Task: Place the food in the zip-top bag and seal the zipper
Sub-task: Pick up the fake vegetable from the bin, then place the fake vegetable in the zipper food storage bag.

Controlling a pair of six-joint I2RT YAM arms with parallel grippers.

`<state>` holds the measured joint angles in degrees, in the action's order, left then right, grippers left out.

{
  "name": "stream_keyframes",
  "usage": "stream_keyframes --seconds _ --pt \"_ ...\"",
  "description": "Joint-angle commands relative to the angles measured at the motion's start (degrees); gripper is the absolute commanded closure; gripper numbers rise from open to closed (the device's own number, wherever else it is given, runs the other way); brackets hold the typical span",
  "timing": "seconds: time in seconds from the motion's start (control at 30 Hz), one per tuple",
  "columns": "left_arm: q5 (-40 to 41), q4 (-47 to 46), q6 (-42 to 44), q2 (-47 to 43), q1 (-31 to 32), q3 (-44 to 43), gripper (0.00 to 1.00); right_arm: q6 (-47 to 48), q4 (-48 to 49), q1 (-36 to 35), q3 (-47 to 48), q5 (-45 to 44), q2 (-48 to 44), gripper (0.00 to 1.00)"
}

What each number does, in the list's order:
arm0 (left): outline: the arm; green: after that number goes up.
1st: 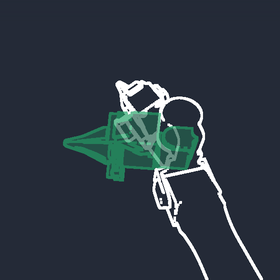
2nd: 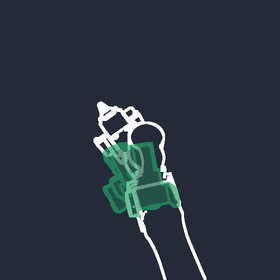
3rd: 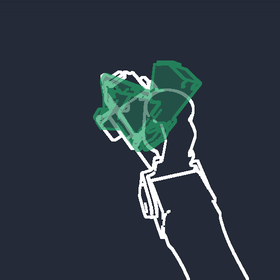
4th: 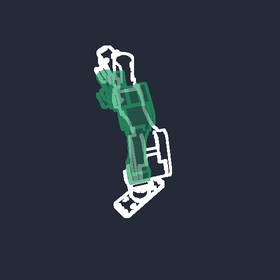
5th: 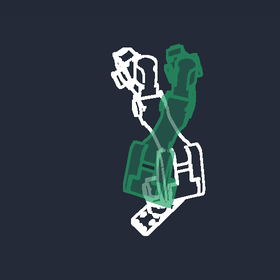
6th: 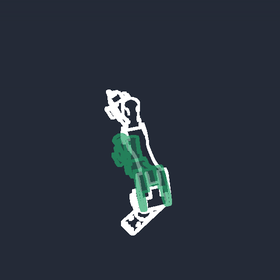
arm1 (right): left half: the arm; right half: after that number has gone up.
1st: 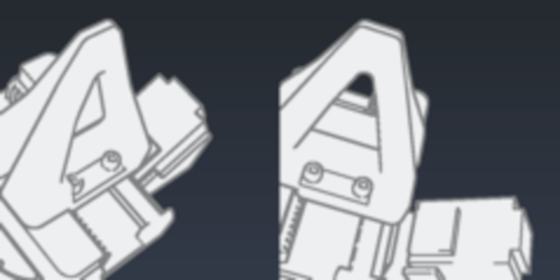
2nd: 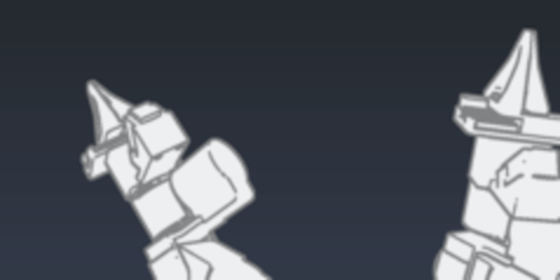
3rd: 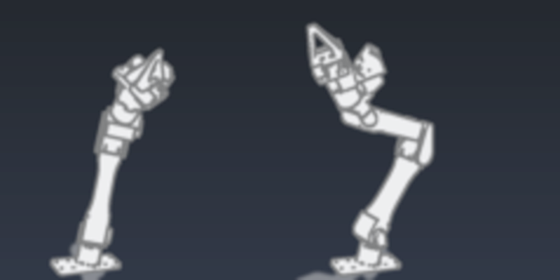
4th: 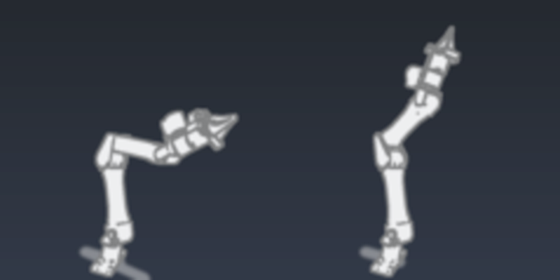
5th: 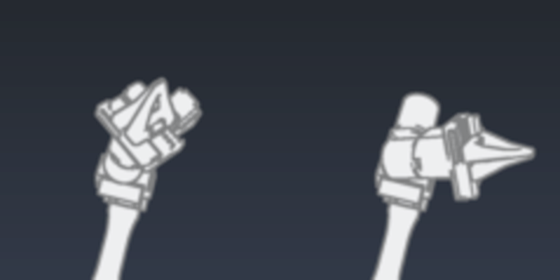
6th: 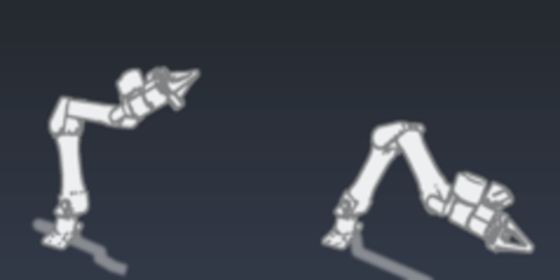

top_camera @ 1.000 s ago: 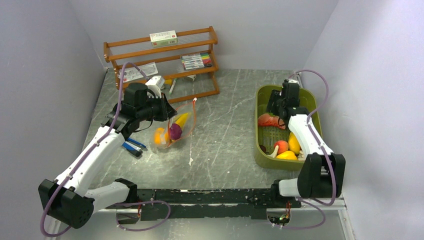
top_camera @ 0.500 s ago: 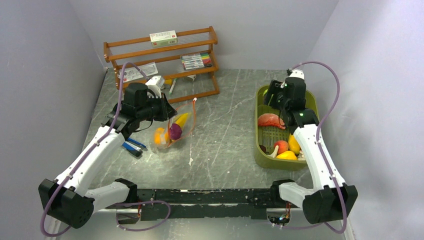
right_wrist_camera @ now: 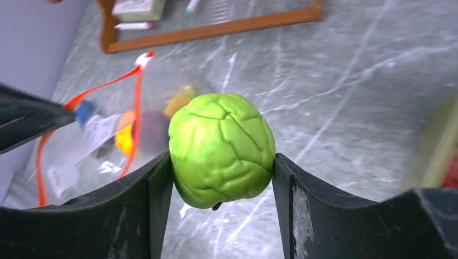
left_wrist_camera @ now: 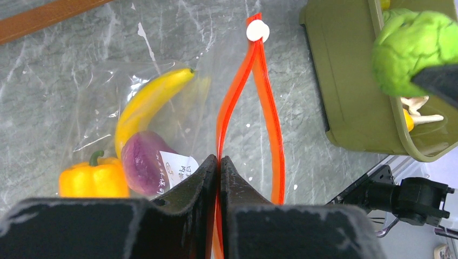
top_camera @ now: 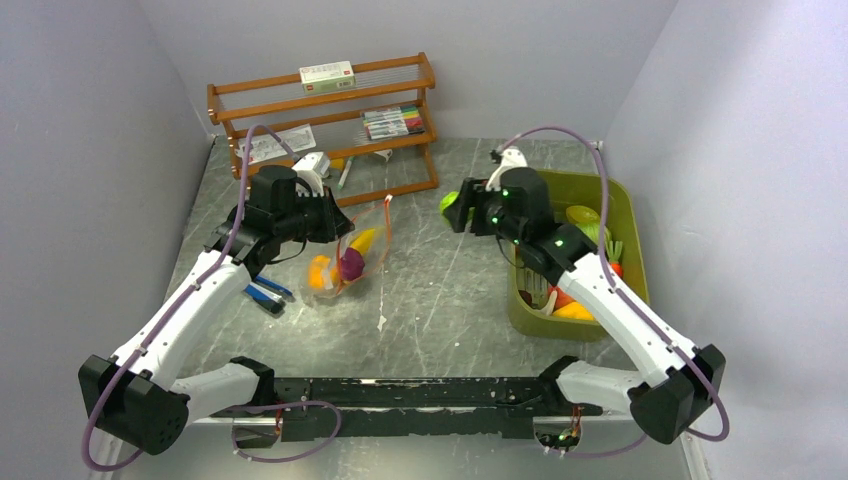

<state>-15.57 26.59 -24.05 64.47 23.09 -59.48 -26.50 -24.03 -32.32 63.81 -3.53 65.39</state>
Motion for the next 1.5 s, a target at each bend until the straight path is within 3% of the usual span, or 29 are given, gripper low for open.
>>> stream_keyframes --seconds 0.0,0.2,0.47,1.07,1.17,1.23,1.47 --pt "0.96 0.45 -0.16 -0.39 0.36 -1.25 0.93 -4.09 5.24 -5.78 2.23 2.02 2.21 0.47" --pt "0.57 0.17 0.15 -0.73 0.37 -1.77 0.93 -6.81 11.89 -14.81 3.66 2.53 5.31 0.47" --pt "0.04 0.38 0.33 -0.16 0.37 -2.86 0.93 -7.83 15.47 -21.61 6.72 2.31 11.84 0.46" --pt "0.82 0.65 -0.12 -1.71 0.37 -1.77 0.93 -10.16 11.52 -23.45 10.03 -2.45 20.73 0.36" --pt "0.9 0.7 -0.12 -1.93 0.37 -1.71 0.93 -10.13 11.09 -23.66 10.38 -2.9 21.03 0.3" --pt "0.93 0.58 -0.25 -2.1 0.37 -1.48 0.93 -9.42 11.33 -24.18 10.22 -3.69 20.59 0.2" --pt "1.0 0.66 -0.21 -2.22 0.35 -1.2 0.93 -8.57 11.21 -24.56 10.28 -5.45 19.35 0.19"
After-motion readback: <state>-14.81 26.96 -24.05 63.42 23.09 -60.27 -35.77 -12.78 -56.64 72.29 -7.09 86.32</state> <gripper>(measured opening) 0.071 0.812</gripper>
